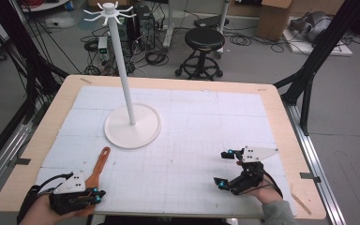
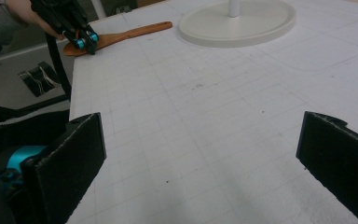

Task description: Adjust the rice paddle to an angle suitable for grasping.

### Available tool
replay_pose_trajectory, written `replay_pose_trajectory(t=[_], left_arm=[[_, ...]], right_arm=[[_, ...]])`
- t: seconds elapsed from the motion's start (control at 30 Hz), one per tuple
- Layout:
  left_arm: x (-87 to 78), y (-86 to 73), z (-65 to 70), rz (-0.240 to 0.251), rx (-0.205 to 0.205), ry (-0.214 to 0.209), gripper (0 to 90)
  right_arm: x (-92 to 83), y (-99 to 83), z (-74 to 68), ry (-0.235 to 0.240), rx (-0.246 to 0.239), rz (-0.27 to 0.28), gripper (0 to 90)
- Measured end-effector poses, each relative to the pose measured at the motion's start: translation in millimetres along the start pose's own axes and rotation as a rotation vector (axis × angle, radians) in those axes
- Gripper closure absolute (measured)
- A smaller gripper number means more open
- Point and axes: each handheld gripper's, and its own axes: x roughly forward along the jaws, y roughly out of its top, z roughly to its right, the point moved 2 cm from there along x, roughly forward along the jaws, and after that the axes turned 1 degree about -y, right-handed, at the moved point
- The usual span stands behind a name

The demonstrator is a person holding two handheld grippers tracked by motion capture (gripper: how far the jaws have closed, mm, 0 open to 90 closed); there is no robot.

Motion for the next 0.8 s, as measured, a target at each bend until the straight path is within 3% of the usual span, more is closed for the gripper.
replay_pose_trajectory(t=[0.07,0.2,0.37,0.6,0.8], left_arm=[[1.0,2.5,0.8,-0.01,0.011,-0.001,89.7],[-1.2,13.8,-4.0,0.036,0.03,0.007,89.7],[-7.9,22.3,-28.0,0.076,0.017,0.098,89.7],[-16.8,20.9,-67.9,0.098,-0.054,0.19,89.7],[-7.0,17.9,-95.6,0.072,-0.134,0.21,89.6]], right_arm=[[0.4,-0.1,-0.1,0.001,0.001,-0.005,0.0],[0.6,0.0,-0.5,0.0,0.0,-0.006,0.0],[2.3,-0.5,0.7,0.005,-0.003,-0.012,0.0],[1.3,0.2,0.4,0.002,0.001,0.0,0.0],[2.7,-0.3,-0.6,0.006,-0.002,-0.01,0.0]])
